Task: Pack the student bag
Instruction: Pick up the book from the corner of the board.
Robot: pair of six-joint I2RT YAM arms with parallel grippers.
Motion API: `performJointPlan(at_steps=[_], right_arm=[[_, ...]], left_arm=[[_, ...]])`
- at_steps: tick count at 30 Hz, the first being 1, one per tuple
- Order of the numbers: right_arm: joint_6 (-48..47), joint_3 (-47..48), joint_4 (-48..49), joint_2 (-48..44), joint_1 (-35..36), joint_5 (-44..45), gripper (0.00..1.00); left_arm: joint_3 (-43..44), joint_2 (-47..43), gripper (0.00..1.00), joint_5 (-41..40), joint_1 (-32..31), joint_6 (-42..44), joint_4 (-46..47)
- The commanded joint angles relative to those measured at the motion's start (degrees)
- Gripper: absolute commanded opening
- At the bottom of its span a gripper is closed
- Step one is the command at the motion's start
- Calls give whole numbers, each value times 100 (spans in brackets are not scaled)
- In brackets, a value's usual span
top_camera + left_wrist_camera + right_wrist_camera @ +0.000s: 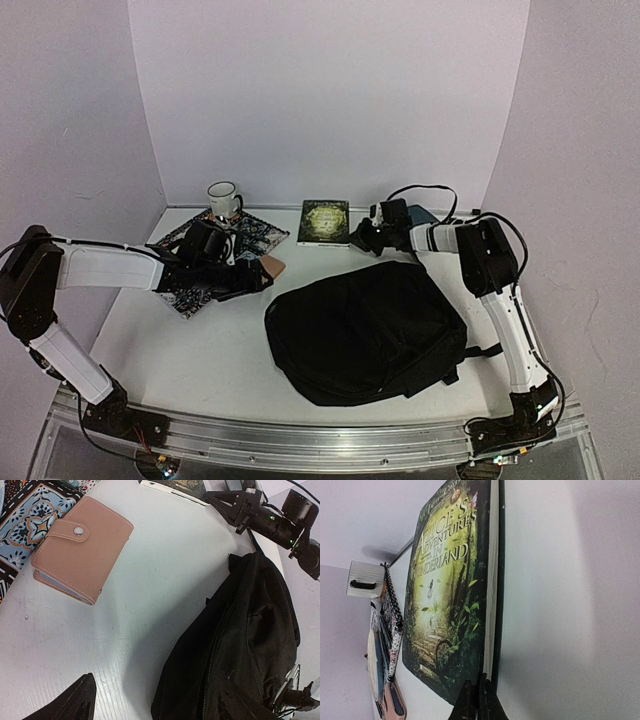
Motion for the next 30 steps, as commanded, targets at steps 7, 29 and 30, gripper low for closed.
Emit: performJointPlan(at_steps=[7,29,30], right_arm=[[329,-2245,806,-1469,63,-825,0],[854,-4194,1581,-3205,660,-623,0],[869,-4206,1582,-3250,683,-614,0]], left_arm=[[39,-248,80,90,30,-113,184],[223,1042,60,1023,-1297,-1032,1342],[264,1057,60,1037,-1370,-1033,1354]])
